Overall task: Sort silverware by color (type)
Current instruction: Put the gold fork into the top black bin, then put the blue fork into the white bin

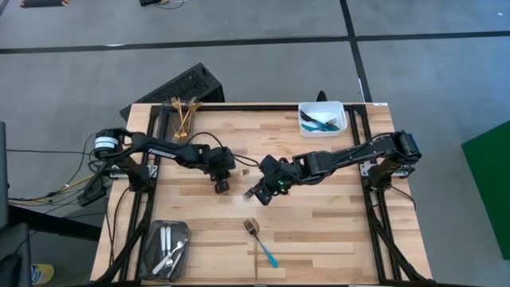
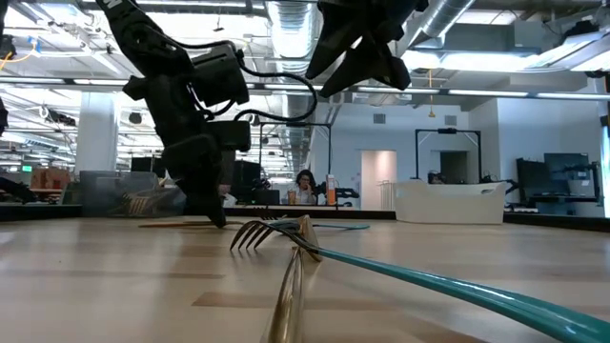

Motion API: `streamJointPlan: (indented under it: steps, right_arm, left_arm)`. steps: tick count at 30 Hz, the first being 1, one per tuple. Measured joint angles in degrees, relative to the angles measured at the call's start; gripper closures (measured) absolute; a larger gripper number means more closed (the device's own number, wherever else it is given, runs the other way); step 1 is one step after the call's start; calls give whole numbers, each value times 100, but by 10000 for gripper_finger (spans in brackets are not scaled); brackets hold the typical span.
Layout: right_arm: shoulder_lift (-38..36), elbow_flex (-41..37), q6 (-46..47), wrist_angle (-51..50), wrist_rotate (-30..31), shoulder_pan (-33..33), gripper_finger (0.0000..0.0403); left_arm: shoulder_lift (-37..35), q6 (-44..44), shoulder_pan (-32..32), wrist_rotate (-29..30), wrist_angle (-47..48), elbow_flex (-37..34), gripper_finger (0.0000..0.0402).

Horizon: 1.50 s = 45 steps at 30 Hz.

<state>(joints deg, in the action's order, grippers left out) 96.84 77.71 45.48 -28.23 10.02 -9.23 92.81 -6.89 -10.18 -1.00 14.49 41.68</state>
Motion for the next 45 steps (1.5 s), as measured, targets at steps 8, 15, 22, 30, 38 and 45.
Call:
streamJointPlan:
  steps: [8, 15, 22, 30, 38, 45]
  right_arm:
    - [0, 0, 719, -4, 405, 32, 239]
    - [0, -2, 849, 92, 507, 87, 239]
    - [0, -2, 648, 98, 496, 155, 239]
    - [0, -2, 132, 85, 386, 358, 239]
    - [0, -2, -185, 81, 171, 687, 239]
    - [0, -2, -208, 79, -146, 934, 239]
  left_arm:
    - [-1214, -1272, 86, 140, 213, -35, 398]
    - [-2825, -1844, -340, 1992, 876, -25, 399]
    - [-3718, -1431, -1700, 3554, 1062, -25, 399]
    - [-3425, -1722, -3576, 3052, 1064, -25, 391]
    - [-3001, -1753, -4189, 2693, 1018, -25, 315]
    - [-3005, -1738, -4195, 1996, 938, -23, 255]
